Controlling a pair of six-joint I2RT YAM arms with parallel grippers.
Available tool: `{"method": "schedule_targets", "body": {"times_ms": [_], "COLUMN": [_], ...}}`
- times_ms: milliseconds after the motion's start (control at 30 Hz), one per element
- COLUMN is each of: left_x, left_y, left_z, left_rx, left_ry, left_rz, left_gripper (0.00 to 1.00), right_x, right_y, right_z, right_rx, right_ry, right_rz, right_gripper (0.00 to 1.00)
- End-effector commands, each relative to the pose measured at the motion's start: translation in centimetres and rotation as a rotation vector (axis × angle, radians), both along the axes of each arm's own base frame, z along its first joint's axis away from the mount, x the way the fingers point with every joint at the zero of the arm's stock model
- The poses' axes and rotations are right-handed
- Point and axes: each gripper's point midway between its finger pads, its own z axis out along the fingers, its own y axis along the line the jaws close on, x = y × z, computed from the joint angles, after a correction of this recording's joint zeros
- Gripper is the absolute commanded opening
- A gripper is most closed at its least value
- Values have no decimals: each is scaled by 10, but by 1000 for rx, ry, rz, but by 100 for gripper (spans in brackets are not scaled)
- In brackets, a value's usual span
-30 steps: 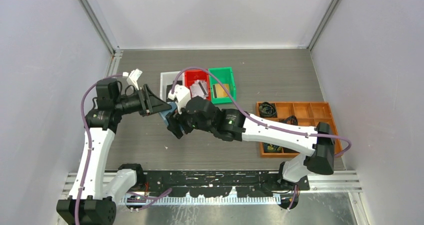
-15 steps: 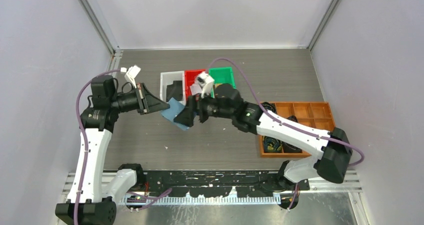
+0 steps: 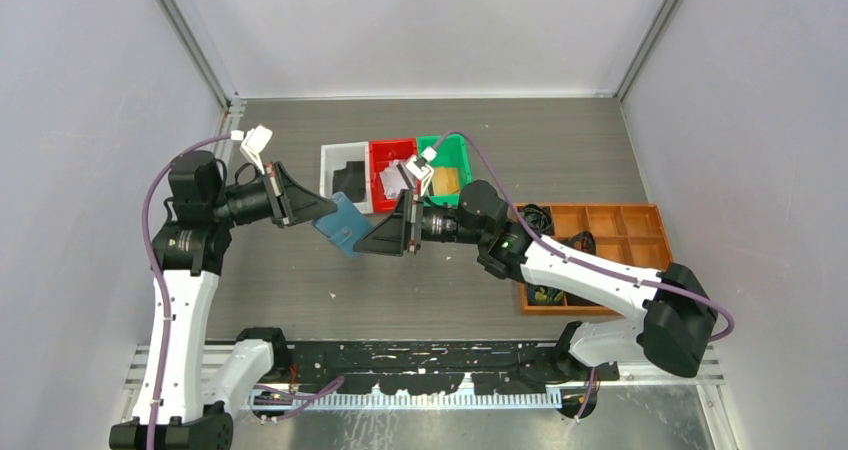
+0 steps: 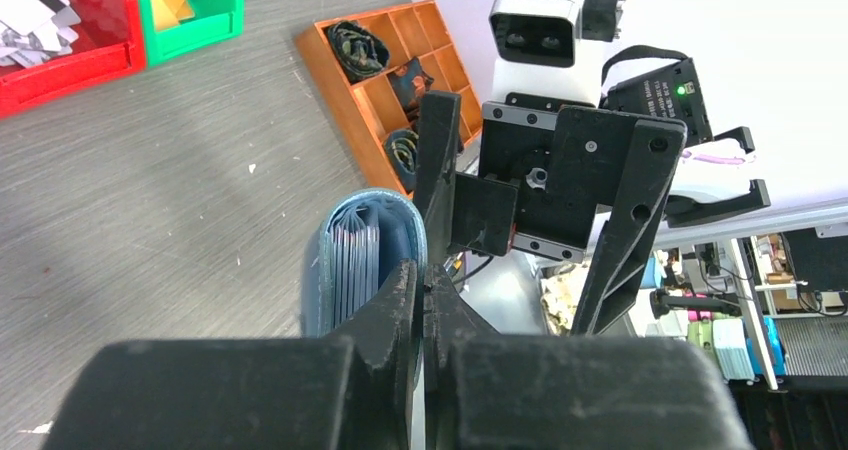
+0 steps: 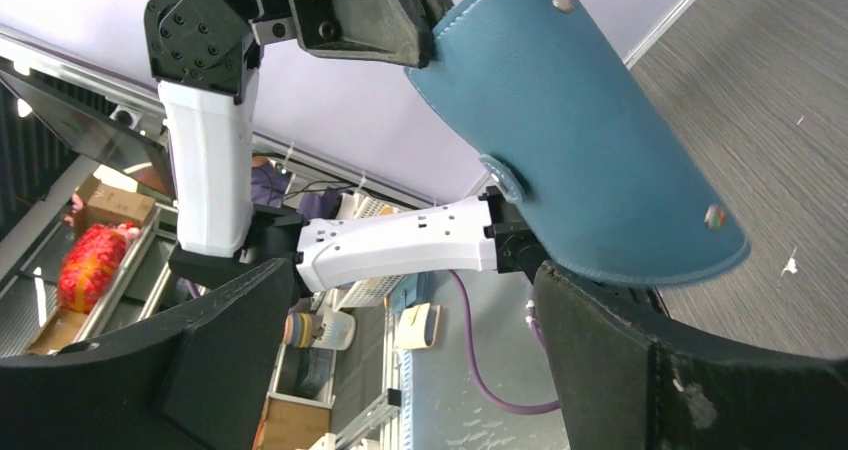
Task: Take the credit cards out of the card holder
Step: Pick up the card holder from the center of the board.
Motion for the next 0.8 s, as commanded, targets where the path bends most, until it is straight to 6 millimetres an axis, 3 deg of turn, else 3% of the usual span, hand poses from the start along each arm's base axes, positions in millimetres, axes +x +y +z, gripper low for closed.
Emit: {"method": "schedule_targets", "body": {"times_ms": [0, 133, 267, 533, 767], "left_x": [2, 3, 2, 0, -1], "left_y": [-1, 3, 4, 0, -2], "left_z": [21, 30, 49, 65, 89], "left_rx": [-15, 14, -8, -98, -178], "left_ry": [-94, -142, -189, -109, -95], "left_rz": [4, 30, 65, 88, 97], "left_gripper": [0, 0, 0, 0, 0], "right_x": [6, 22, 29, 30, 35], "right_y": [-1, -17, -23, -2, 1], "right_z": [12, -18, -26, 13, 50], "right_rx": [-1, -152, -136, 131, 344], "right_ry": [-37, -56, -43, -44, -25], "right_rz": [-25, -163, -230, -171, -168], "right_gripper": [97, 99, 100, 99, 99]}}
